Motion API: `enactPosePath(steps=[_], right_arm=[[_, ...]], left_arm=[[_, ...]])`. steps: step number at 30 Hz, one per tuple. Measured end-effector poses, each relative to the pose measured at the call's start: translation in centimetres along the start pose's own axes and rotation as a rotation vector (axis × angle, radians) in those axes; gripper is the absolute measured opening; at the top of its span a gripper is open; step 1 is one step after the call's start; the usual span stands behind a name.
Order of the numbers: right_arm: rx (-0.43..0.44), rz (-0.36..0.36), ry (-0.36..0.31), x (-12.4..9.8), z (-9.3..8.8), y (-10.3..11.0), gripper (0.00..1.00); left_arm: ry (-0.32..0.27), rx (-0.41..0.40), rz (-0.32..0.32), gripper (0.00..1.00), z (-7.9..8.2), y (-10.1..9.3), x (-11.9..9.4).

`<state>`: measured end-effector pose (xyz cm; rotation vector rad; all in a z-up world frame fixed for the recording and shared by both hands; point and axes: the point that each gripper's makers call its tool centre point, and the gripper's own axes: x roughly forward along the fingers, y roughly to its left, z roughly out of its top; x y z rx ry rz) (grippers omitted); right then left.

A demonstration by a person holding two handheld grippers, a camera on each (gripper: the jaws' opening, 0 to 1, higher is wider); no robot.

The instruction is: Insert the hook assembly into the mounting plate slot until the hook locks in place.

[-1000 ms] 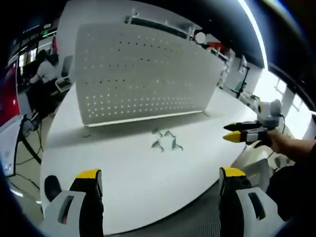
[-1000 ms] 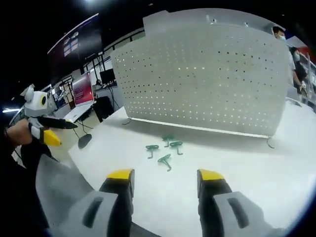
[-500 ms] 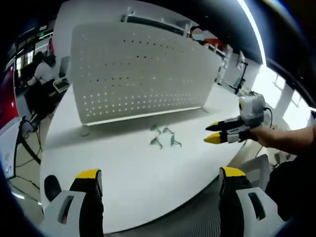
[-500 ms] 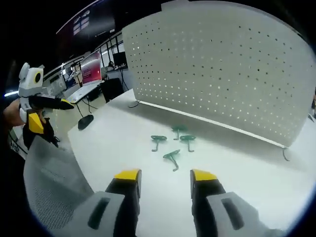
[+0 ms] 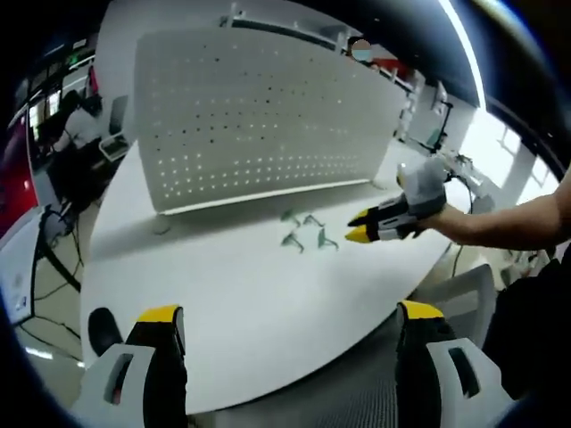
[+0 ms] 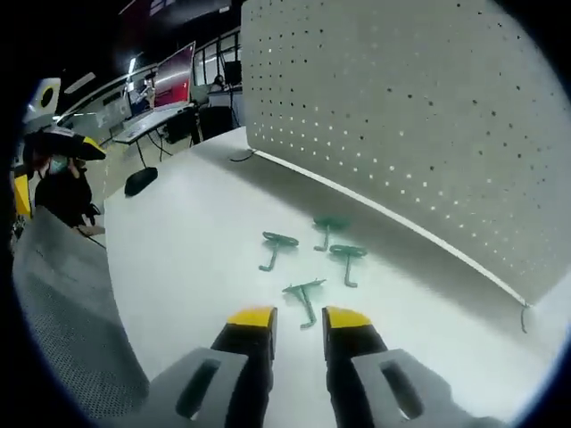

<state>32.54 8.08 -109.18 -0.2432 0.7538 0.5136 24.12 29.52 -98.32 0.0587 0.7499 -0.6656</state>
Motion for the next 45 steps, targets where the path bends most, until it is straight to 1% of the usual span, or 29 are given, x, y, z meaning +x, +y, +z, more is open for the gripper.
enactPosePath(steps=[2, 3, 6, 9, 11, 12, 15, 18, 20, 21, 23, 26, 29, 30, 35, 36, 39, 40, 41, 42, 43, 44, 45], right_arm=[[-0.019, -0.003, 0.017, 0.8, -0.3, -0.3, 0.15], [-0.022, 0.008, 0.037, 1.2, -0.6, -0.2, 0.15], [-0.063, 0.016, 0.056, 1.9, -0.8, -0.1, 0.13], [-0.049, 0.02, 0.063, 2.4, -1.1, 0.1, 0.09], [-0.112, 0.004, 0.086, 2.7, -1.5, -0.1, 0.08], [-0.117, 0.004, 0.092, 2.9, -1.7, -0.1, 0.08], [-0.098, 0.013, 0.096, 3.4, -1.8, -0.2, 0.07], [-0.101, 0.002, 0.094, 3.6, -1.5, -0.5, 0.07], [-0.102, 0.029, 0.122, 4.0, -2.0, -0.1, 0.06], [-0.112, 0.025, 0.129, 4.2, -2.2, -0.3, 0.06], [-0.117, 0.017, 0.123, 4.0, -2.0, -0.6, 0.05], [-0.114, 0.031, 0.124, 4.1, -2.0, -0.4, 0.03], [-0.126, 0.035, 0.123, 4.0, -2.0, -0.3, 0.01], [-0.105, 0.038, 0.123, 4.0, -2.0, -0.4, 0.01], [-0.071, 0.034, 0.126, 3.9, -2.1, -0.5, 0.01], [-0.047, 0.041, 0.123, 3.9, -2.1, -0.3, 0.01], [-0.023, 0.027, 0.097, 3.5, -1.3, -0.5, 0.0], [0.016, 0.033, 0.08, 3.3, -0.7, -0.3, 0.0], [0.028, 0.042, 0.062, 3.1, -0.2, -0.3, 0.0], [0.069, 0.055, 0.017, 2.8, 0.9, -0.1, 0.0], [0.113, 0.059, -0.004, 2.2, 1.7, -0.1, 0.0], [0.117, 0.056, -0.012, 1.8, 2.3, -0.3, 0.0], [0.148, 0.069, -0.036, 1.2, 3.1, -0.2, 0.0]], left_arm=[[0.0, -0.004, 0.009, 1.0, 0.0, 0.2, -0.1], [-0.005, -0.005, 0.016, 1.0, 0.0, 0.3, -0.2], [-0.007, -0.011, 0.018, 1.0, 0.0, 0.3, -0.2], [0.002, -0.013, 0.026, 1.0, -0.2, 0.5, -0.2], [0.001, -0.018, 0.034, 1.0, -0.3, 0.6, -0.4], [-0.003, -0.02, 0.035, 1.0, -0.2, 0.7, -0.5], [-0.012, -0.019, 0.043, 1.0, -0.2, 1.0, -0.8], [-0.007, -0.037, 0.058, 1.0, -0.6, 1.6, -0.8], [-0.014, -0.059, 0.046, 1.0, -0.5, 1.4, -0.9], [-0.024, -0.067, 0.037, 1.0, -0.4, 1.3, -0.8], [-0.039, -0.079, 0.036, 1.0, -0.1, 1.2, -0.8], [-0.038, -0.081, 0.042, 1.0, 0.0, 1.2, -0.6], [-0.03, -0.08, 0.034, 1.0, 0.0, 0.9, -0.2], [-0.028, -0.076, 0.034, 1.0, -0.1, 0.8, -0.2], [-0.034, -0.073, 0.038, 0.99, 0.1, 0.9, -0.4], [-0.031, -0.073, 0.039, 0.99, 0.0, 0.9, -0.4], [-0.015, -0.065, 0.049, 0.99, -0.3, 1.0, -0.4], [-0.016, -0.06, 0.058, 0.99, -0.3, 1.1, -0.5], [-0.025, -0.053, 0.063, 0.99, -0.1, 1.2, -0.6], [-0.036, -0.054, 0.065, 0.99, 0.2, 1.2, -0.6], [-0.045, -0.059, 0.064, 0.99, 0.4, 1.2, -0.6], [-0.05, -0.062, 0.064, 0.99, 0.6, 1.2, -0.6], [-0.054, -0.063, 0.062, 0.99, 0.8, 1.2, -0.5]])
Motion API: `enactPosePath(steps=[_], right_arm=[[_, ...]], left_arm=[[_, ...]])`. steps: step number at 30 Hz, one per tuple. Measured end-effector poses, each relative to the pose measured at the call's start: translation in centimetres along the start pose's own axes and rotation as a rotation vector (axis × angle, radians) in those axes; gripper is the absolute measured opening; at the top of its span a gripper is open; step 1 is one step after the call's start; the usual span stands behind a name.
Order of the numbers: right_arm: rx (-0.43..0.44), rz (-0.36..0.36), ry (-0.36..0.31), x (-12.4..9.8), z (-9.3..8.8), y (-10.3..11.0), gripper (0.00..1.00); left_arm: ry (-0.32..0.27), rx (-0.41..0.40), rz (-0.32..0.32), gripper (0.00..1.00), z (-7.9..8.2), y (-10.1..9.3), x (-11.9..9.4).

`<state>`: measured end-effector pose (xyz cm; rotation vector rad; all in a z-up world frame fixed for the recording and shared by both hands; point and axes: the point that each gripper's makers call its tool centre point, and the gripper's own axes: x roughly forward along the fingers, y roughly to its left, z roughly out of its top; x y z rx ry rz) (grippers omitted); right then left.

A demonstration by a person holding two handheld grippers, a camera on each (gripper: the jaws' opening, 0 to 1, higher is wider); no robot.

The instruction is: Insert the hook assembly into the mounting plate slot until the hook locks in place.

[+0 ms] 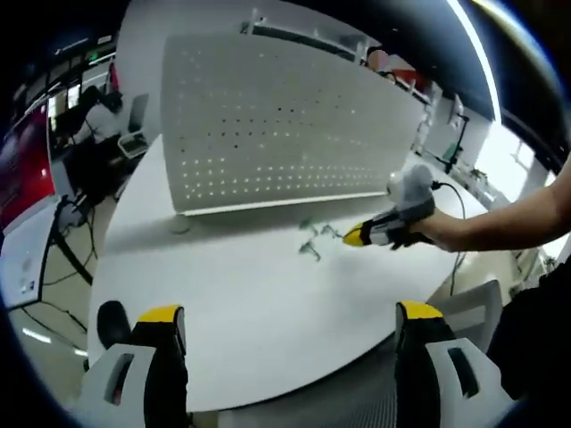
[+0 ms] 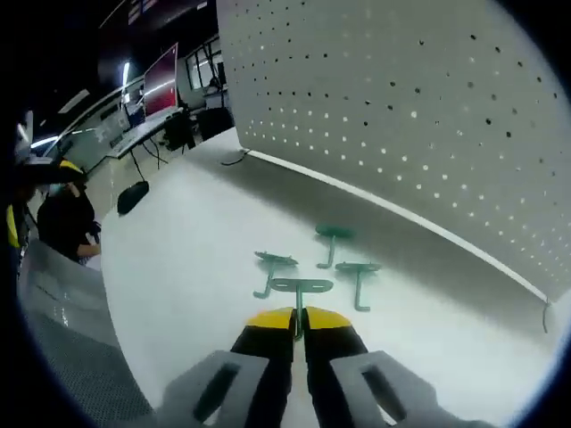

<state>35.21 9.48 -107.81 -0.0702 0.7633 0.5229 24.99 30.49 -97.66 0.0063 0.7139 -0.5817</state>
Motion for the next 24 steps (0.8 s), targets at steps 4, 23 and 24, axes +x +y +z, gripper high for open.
enactPosePath(steps=[4, 23, 24], right_arm=[[0.153, 0.059, -0.075, -1.8, 2.6, 0.9, 0.0], [0.705, 0.502, -0.164, -9.3, 5.6, 11.3, 0.0], [0.711, 0.507, -0.161, -9.4, 5.4, 11.5, 0.0]], left_arm=[[-0.014, 0.001, -0.018, 0.98, 0.9, -0.3, 0.5], [-0.194, -0.074, -0.306, 0.75, 7.5, -5.1, 3.9], [-0.202, -0.07, -0.316, 0.72, 7.6, -5.4, 4.1]])
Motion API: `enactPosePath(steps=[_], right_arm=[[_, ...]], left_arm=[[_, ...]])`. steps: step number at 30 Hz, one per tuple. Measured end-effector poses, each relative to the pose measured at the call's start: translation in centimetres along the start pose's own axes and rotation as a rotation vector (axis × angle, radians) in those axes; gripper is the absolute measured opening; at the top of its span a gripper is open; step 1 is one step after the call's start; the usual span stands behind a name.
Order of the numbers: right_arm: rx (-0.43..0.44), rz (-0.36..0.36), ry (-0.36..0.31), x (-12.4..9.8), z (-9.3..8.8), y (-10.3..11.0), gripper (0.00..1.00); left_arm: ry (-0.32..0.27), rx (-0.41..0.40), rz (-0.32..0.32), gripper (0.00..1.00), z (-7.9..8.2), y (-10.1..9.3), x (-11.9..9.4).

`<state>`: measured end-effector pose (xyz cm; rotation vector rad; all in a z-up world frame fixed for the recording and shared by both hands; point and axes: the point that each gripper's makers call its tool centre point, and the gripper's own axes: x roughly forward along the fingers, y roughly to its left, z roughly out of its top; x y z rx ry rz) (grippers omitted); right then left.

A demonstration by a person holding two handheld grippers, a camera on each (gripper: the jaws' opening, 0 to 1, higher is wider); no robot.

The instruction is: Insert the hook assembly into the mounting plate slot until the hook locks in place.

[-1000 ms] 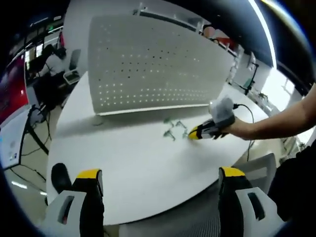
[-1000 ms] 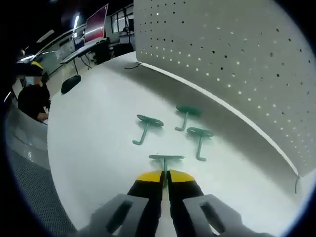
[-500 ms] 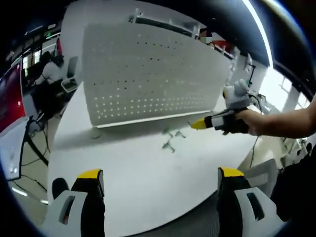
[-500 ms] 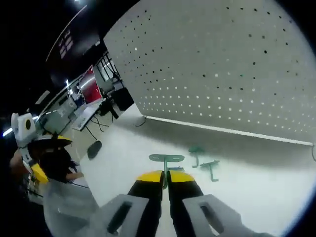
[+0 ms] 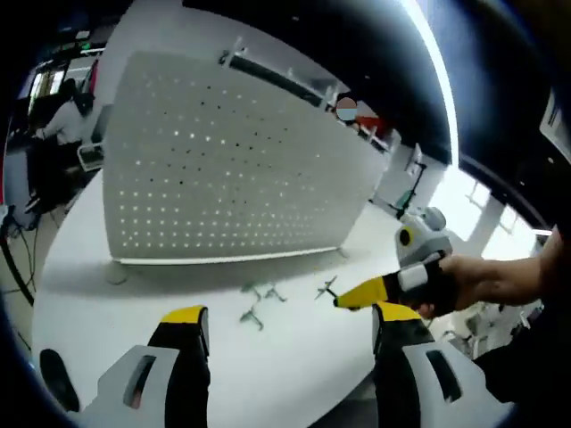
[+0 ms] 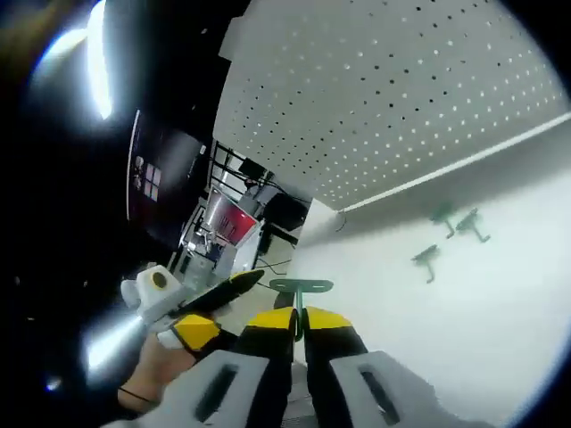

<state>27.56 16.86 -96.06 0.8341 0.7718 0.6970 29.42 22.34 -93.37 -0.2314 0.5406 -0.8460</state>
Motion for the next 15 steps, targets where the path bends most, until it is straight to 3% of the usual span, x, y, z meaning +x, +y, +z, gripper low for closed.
enactPosePath(steps=[2, 4, 7, 10, 15], right_arm=[[0.014, 0.012, 0.004, -0.1, -0.7, 0.3, 0.0], [0.172, 0.076, -0.021, -0.1, -0.9, 1.3, 0.0], [0.205, 0.085, -0.014, -0.1, -1.5, 1.1, 0.0], [0.294, 0.136, -0.014, -0.3, -1.8, 2.1, 0.0], [0.297, 0.149, -0.012, -0.5, -2.0, 2.4, 0.0]], left_arm=[[0.003, 0.015, -0.016, 0.65, -0.3, -0.4, 0.7], [0.021, 0.024, -0.041, 0.6, -0.6, -0.7, 1.3], [0.028, 0.023, -0.094, 0.55, -0.8, -1.5, 2.0], [0.024, 0.063, -0.131, 0.46, -0.4, -2.2, 2.3], [0.032, 0.104, -0.226, 0.3, -0.2, -3.8, 2.6]])
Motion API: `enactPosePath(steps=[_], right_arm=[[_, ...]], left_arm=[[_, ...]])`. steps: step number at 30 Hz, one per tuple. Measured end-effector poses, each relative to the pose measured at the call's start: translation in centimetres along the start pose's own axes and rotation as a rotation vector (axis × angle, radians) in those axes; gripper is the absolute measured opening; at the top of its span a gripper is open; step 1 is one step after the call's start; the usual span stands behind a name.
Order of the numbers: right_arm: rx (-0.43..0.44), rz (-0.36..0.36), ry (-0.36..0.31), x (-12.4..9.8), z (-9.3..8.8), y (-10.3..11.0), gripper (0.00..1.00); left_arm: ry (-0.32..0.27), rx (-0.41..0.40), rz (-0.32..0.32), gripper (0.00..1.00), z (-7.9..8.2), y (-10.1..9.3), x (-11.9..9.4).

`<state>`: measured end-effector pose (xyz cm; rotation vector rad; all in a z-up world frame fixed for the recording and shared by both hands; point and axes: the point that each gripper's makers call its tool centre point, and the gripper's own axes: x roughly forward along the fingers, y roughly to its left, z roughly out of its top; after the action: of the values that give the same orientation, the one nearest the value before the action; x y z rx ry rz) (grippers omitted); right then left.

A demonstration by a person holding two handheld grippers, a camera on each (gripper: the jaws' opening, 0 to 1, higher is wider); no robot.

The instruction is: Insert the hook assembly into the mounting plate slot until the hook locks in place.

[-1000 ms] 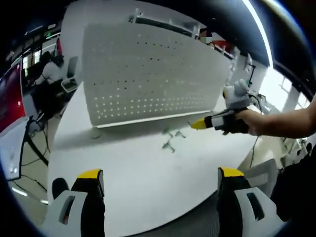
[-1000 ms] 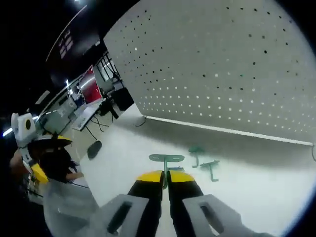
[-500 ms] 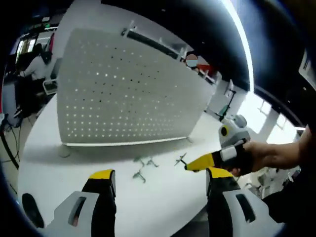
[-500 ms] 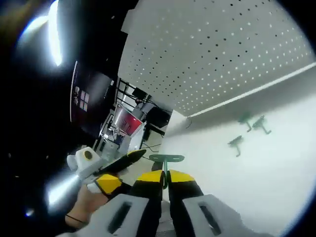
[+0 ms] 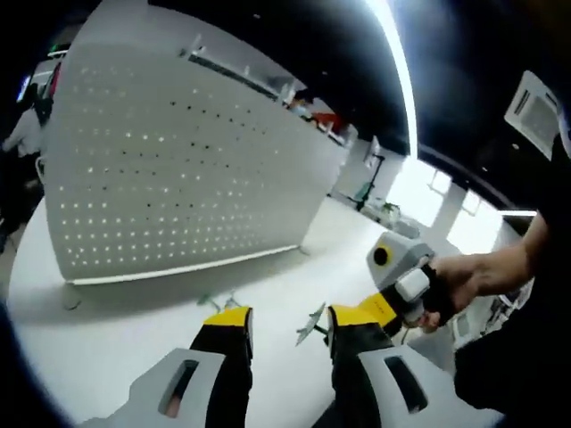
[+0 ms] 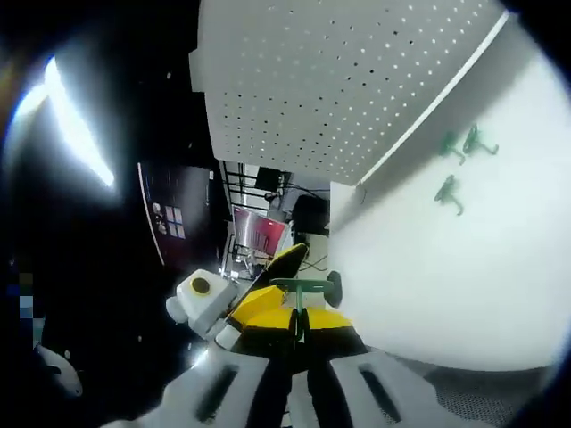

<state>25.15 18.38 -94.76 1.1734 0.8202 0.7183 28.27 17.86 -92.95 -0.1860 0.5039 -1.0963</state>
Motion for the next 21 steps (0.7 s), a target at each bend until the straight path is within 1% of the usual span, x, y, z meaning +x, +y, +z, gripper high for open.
enactPosePath(steps=[1, 2, 6, 7, 8, 10, 12, 13, 14, 16, 17, 18, 19, 21], right_arm=[[0.004, 0.006, 0.003, 0.0, -0.1, 0.1, 0.0], [0.012, 0.014, 0.002, 0.0, -0.1, 0.3, 0.0], [0.031, 0.013, -0.013, -0.2, 0.0, 0.2, 0.0], [0.038, 0.015, -0.01, -0.2, -0.1, 0.2, 0.0], [0.041, 0.016, -0.014, -0.3, 0.0, 0.2, 0.0], [0.04, 0.012, -0.01, -0.4, -0.1, 0.0, 0.0], [0.037, 0.009, -0.003, -0.5, -0.3, -0.1, 0.0], [0.026, 0.004, 0.007, -0.5, -0.5, -0.2, 0.01], [0.016, -0.001, 0.009, -0.6, -0.5, -0.3, 0.01], [-0.033, 0.0, -0.014, -0.7, 0.2, -0.6, 0.02], [-0.013, -0.007, -0.087, -0.8, 1.6, -0.6, 0.03], [-0.047, 0.003, -0.105, -1.2, 2.3, -0.5, 0.05], [-0.081, 0.004, -0.114, -1.3, 2.7, -0.3, 0.07], [-0.232, -0.032, -0.101, -1.7, 3.1, 0.0, 0.07]], left_arm=[[0.0, 0.005, -0.007, 0.25, 0.0, -0.1, 0.1], [0.009, 0.015, -0.037, 0.22, -0.1, -0.6, 0.2], [0.013, 0.016, -0.084, 0.07, 0.0, -1.4, 0.4], [0.014, 0.017, -0.105, 0.07, -0.1, -1.8, 0.5], [0.014, 0.037, -0.092, 0.06, -0.1, -1.6, 0.6], [0.022, 0.049, -0.099, 0.05, -0.2, -1.6, 0.7], [0.04, 0.066, -0.109, 0.04, -0.5, -1.8, 0.7], [0.056, 0.094, -0.114, 0.04, -0.7, -1.9, 0.8], [0.065, 0.106, -0.111, 0.03, -0.8, -1.8, 0.8], [0.093, 0.099, -0.071, 0.01, -1.2, -1.2, 0.9], [0.156, 0.067, -0.051, 0.01, -2.3, -0.8, 0.6], [0.142, 0.041, -0.032, 0.01, -2.0, -0.4, 0.7], [0.113, 0.037, -0.007, 0.01, -1.5, 0.1, 0.8], [0.102, 0.01, 0.035, 0.01, -1.1, 1.0, 0.4]])
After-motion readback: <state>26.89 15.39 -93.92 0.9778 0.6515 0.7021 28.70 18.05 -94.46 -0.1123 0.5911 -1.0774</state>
